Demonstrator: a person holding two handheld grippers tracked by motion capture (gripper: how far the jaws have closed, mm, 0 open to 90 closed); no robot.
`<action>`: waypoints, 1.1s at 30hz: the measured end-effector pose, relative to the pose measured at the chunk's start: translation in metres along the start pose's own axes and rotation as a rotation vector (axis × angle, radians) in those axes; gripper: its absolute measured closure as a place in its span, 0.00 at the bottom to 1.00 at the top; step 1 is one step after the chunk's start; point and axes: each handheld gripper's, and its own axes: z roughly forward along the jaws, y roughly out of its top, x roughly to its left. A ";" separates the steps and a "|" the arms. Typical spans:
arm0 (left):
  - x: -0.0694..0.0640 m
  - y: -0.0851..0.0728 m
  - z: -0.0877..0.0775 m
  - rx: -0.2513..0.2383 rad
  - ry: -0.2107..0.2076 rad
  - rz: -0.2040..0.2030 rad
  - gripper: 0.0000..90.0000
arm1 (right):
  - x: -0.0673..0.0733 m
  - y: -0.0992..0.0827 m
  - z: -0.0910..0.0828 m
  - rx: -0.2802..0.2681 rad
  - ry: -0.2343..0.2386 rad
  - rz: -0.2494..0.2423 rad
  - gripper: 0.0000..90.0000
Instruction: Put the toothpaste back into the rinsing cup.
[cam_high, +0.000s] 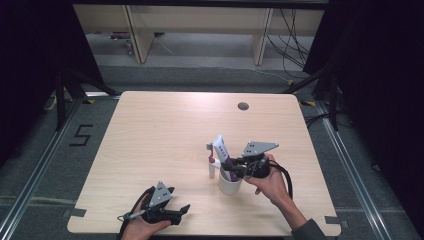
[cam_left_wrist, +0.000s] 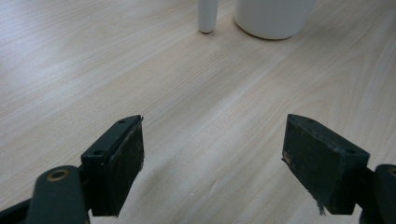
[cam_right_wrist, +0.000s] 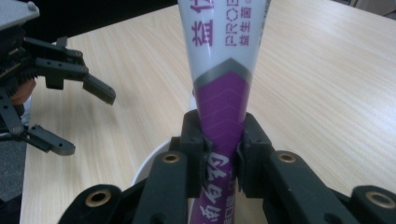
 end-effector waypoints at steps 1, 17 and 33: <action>0.001 0.000 0.000 0.015 0.009 0.010 0.23 | 0.000 -0.001 0.000 -0.003 -0.006 -0.016 0.84; 0.000 0.000 -0.001 0.005 0.001 0.006 0.23 | 0.004 -0.009 0.000 0.041 -0.012 -0.033 0.84; -0.002 0.001 0.000 -0.017 -0.003 -0.016 0.23 | 0.005 -0.010 -0.002 0.031 -0.009 -0.005 0.77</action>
